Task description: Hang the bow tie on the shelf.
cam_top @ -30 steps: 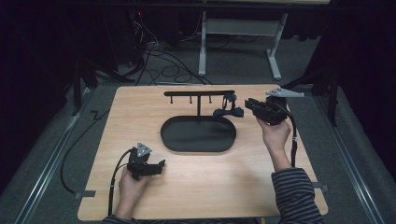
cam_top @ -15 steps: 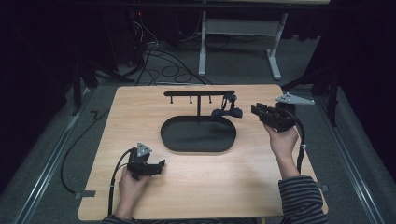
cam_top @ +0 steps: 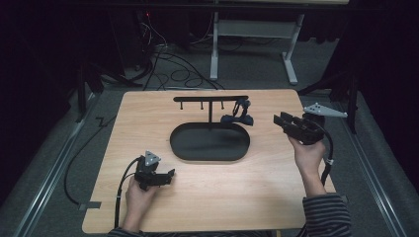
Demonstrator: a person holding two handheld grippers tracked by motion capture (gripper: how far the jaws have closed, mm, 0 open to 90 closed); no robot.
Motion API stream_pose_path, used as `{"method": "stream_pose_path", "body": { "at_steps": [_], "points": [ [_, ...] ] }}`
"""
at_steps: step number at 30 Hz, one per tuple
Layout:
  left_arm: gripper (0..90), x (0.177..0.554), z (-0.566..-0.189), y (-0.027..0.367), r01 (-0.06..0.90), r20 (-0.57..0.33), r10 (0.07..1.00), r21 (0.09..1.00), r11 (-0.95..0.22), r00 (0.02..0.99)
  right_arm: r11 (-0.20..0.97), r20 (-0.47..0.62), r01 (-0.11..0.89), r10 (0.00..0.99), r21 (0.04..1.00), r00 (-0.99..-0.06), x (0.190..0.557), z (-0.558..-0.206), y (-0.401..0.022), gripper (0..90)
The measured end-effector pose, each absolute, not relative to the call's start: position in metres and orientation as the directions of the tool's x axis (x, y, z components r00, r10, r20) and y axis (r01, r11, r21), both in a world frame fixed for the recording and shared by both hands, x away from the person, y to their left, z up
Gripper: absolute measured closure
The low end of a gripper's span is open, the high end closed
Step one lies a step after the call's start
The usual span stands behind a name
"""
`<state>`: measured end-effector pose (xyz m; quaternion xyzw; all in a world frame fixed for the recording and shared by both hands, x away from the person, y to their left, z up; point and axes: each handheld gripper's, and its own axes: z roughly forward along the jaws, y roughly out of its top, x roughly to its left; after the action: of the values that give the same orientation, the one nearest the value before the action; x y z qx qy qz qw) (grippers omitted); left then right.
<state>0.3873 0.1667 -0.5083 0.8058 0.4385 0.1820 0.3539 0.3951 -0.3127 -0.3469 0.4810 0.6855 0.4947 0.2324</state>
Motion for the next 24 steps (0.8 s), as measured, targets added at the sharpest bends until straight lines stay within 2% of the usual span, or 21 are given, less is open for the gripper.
{"method": "stream_pose_path", "body": {
  "at_steps": [24],
  "points": [
    [15.7,0.387,-0.508,0.167,0.578,-0.016,0.836,0.73,-0.365,0.549,0.025,0.169,0.397,0.879,0.917,-0.445,0.366,-0.343,-0.326,59.9]
  ]
}}
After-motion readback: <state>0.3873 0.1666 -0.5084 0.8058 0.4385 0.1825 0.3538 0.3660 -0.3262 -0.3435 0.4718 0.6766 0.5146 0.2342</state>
